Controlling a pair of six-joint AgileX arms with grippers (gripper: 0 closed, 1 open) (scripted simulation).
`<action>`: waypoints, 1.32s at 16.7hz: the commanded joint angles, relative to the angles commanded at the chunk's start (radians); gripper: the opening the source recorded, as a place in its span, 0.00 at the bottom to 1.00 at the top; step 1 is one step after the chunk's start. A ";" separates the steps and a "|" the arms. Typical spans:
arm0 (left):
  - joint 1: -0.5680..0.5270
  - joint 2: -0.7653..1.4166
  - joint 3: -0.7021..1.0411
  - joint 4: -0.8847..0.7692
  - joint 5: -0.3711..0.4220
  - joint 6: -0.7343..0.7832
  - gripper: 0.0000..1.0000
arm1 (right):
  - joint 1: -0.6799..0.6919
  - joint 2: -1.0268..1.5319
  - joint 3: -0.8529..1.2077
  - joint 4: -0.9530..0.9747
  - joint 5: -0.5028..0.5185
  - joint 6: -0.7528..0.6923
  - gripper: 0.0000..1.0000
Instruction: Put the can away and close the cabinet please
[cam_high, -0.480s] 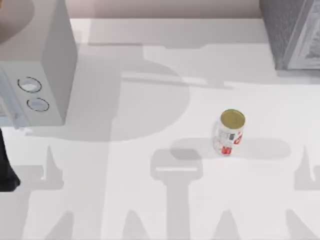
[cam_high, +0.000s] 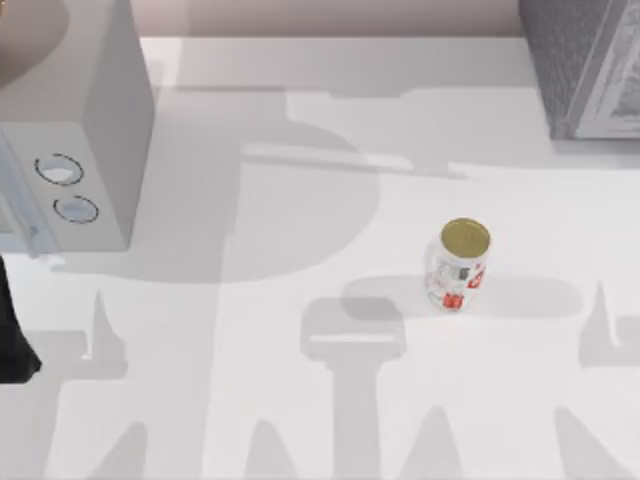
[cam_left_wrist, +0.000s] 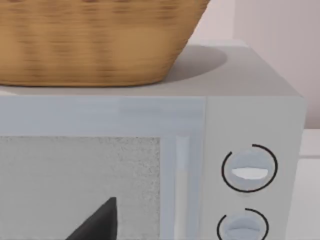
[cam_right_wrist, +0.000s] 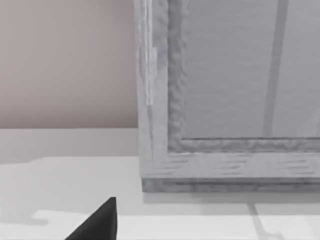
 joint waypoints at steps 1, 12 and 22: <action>0.000 0.000 0.000 0.000 0.000 0.000 1.00 | 0.025 0.064 0.012 0.047 0.026 0.004 1.00; 0.000 0.000 0.000 0.000 0.000 0.000 1.00 | 0.427 1.058 0.203 0.778 0.441 0.067 1.00; 0.000 0.000 0.000 0.000 0.000 0.000 1.00 | 0.776 1.917 0.364 1.405 0.799 0.127 1.00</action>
